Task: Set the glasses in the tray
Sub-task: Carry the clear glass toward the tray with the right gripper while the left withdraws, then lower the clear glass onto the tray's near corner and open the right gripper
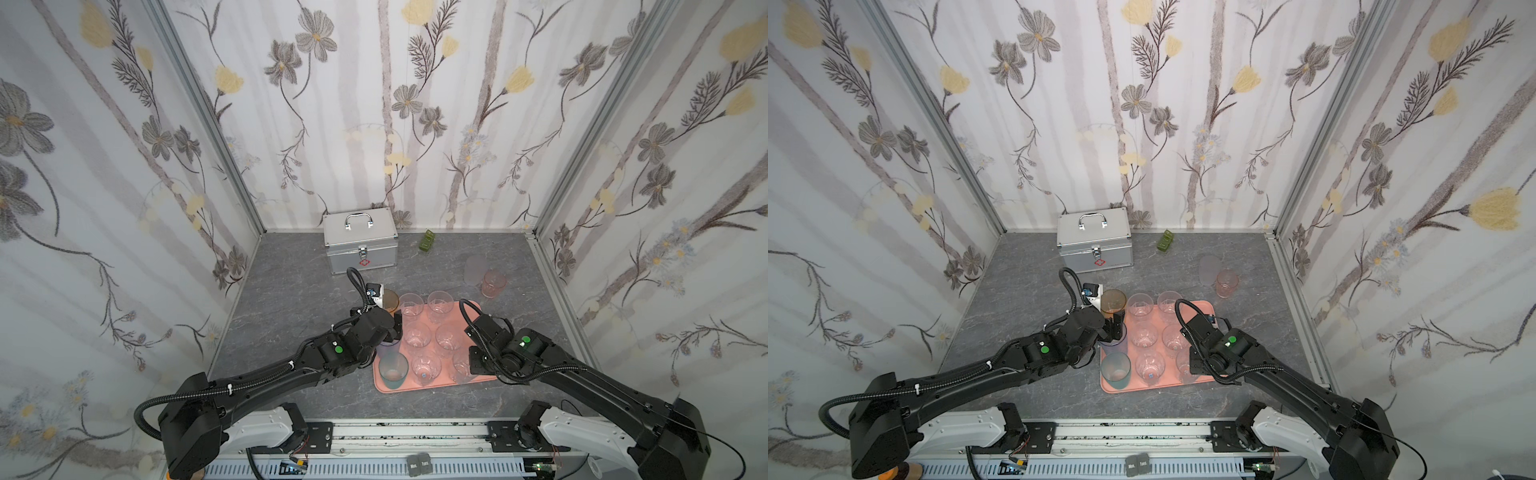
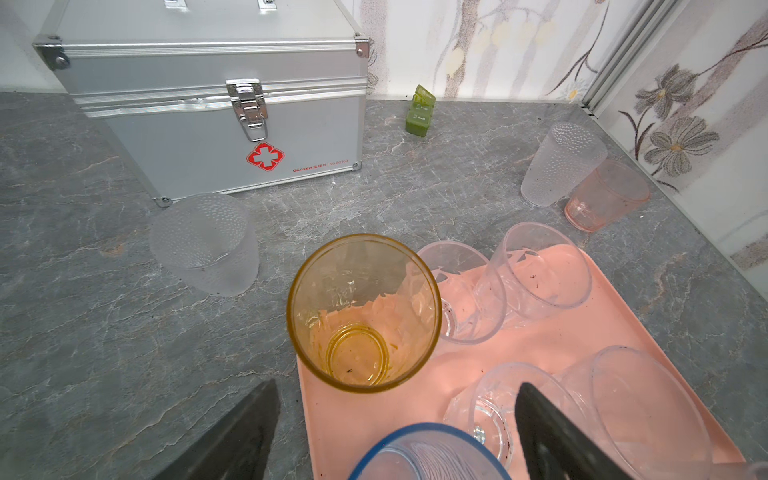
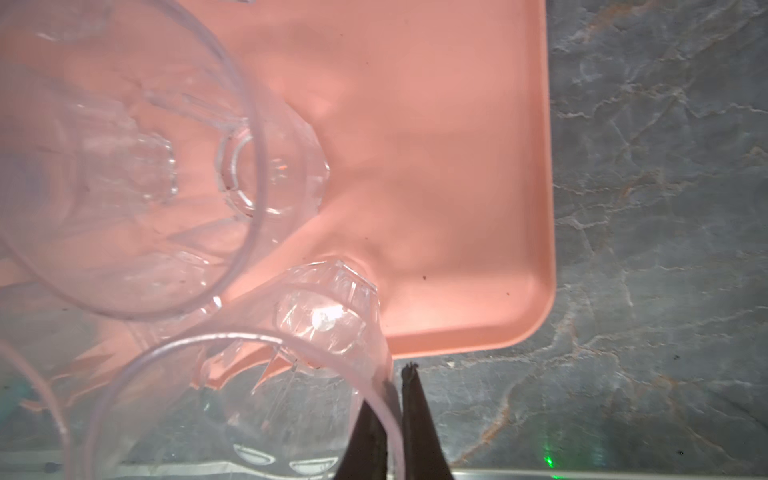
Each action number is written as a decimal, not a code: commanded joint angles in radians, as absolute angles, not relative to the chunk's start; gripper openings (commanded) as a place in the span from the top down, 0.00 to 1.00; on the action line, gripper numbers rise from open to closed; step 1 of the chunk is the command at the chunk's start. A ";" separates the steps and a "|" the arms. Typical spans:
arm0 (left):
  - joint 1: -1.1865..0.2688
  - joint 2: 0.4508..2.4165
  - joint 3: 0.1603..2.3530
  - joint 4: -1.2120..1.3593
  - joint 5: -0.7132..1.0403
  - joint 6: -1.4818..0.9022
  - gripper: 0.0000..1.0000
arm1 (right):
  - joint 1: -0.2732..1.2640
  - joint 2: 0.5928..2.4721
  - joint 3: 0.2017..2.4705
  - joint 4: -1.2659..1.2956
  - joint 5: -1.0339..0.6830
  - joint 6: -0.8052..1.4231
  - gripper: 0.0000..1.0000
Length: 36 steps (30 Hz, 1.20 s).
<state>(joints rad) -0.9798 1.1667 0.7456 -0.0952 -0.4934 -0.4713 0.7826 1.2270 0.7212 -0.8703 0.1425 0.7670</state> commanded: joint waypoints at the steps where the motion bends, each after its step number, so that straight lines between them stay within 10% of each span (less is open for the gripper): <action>1: -0.979 1.152 0.733 -0.095 -0.521 -0.492 0.09 | 0.800 1.263 0.716 -0.838 0.139 0.793 1.00; 8: -0.979 1.155 0.721 -0.094 -0.520 -0.518 0.09 | 0.808 1.281 0.729 -0.849 0.160 0.790 0.97; 19: -0.803 1.141 0.801 -0.153 -0.230 -0.481 0.07 | 0.699 1.151 0.977 -0.893 0.096 0.701 0.53; 27: -0.480 1.125 0.833 -0.247 -0.139 -0.440 0.12 | 0.461 1.115 0.981 -0.656 0.041 0.638 0.49; 36: -0.461 1.091 0.760 -0.262 -0.155 -0.448 0.14 | 0.228 1.388 1.077 -0.515 0.102 0.488 0.49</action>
